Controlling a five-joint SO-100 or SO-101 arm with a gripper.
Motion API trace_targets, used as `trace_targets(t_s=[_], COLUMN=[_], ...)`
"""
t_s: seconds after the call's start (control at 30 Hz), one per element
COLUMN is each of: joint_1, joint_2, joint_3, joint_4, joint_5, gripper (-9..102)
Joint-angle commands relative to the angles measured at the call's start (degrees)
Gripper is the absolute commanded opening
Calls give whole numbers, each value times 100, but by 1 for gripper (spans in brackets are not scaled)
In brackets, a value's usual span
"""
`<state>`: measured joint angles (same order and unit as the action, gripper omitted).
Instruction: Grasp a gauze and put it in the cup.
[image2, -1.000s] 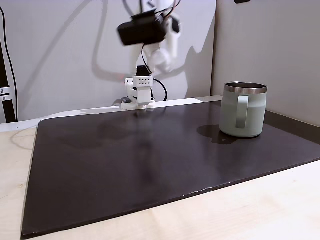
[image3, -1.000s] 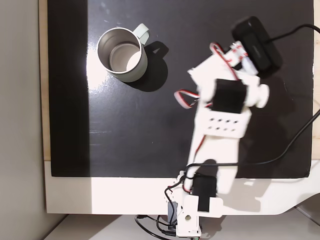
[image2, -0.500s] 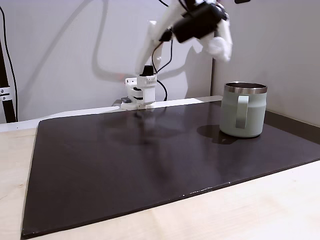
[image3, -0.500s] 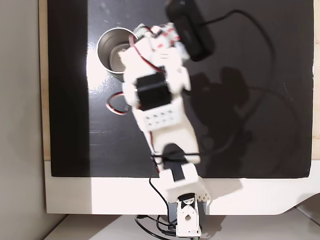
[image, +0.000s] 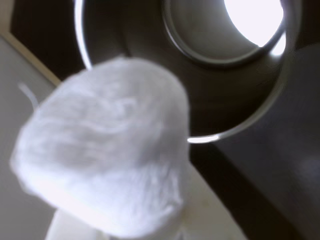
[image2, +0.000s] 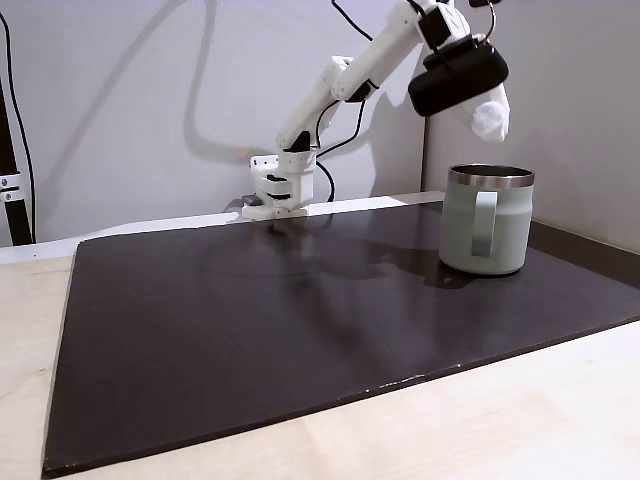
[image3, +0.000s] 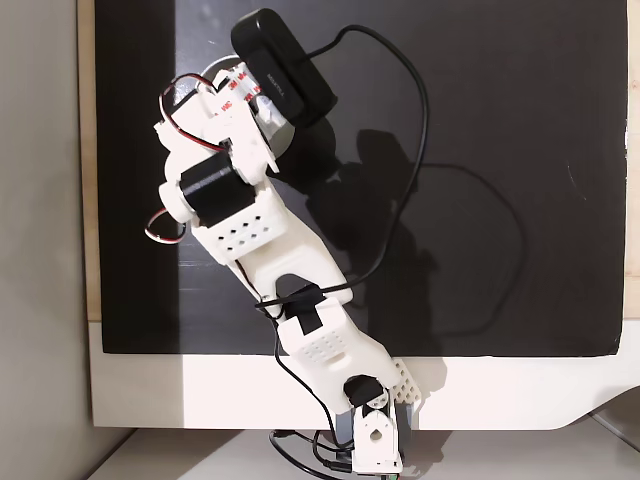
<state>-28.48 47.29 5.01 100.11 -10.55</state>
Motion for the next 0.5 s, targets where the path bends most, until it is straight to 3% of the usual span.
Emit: trace_targets(t_s=[0.0,0.2,0.47], joint_1=[-88,-123,-26], joint_2=[44,88,255], joint_3=[-316,-167,88], joint_4=[-18,18,26], joint_5=[35,18,0], gripper=[0,27,32])
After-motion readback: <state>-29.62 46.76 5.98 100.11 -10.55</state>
